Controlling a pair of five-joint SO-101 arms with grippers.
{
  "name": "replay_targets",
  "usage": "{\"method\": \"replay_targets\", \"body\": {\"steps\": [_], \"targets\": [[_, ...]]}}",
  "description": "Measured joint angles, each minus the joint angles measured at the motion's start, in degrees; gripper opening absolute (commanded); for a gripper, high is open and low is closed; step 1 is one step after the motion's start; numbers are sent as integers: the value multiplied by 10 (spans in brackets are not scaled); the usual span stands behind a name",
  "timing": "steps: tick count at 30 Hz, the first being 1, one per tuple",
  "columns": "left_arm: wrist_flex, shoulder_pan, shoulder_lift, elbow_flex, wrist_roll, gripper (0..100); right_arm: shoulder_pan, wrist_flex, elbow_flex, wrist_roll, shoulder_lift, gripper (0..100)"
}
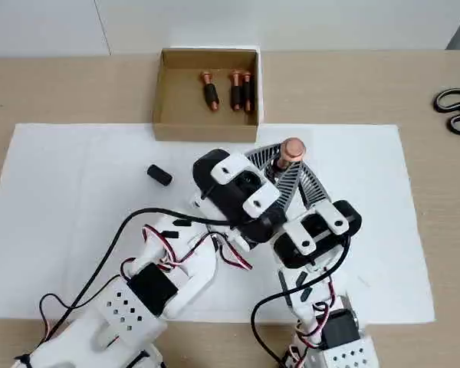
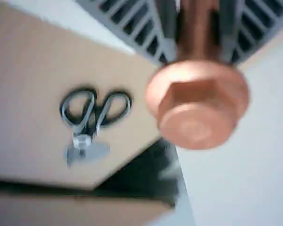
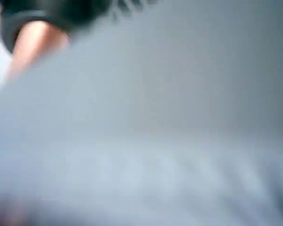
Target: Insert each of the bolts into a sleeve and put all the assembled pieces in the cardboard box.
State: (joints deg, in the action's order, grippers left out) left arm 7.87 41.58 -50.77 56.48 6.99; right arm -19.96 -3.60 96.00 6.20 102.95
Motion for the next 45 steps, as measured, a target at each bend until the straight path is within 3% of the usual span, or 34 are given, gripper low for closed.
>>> {"method": "replay_targets", "body": {"steps": [8, 17, 21, 25, 32, 38, 45], "targets": [[113, -25, -6, -4, -4, 205, 1, -2, 0, 3, -1, 5], [122, -71, -4, -9, 4, 214, 1, -2, 0, 3, -2, 5], [127, -95, -1, -48, 17, 179, 1, -2, 0, 3, -1, 5], [127, -118, -63, -78, 17, 5, 3, -70, 0, 17, 0, 5], [166, -137, -240, -4, 21, 6, 34, -170, 0, 48, 0, 4], [144, -232, -387, 149, 20, 6, 67, -175, -35, 48, -18, 2], [133, -310, -522, 270, 20, 6, 144, -135, -142, 6, -234, 2]]}}
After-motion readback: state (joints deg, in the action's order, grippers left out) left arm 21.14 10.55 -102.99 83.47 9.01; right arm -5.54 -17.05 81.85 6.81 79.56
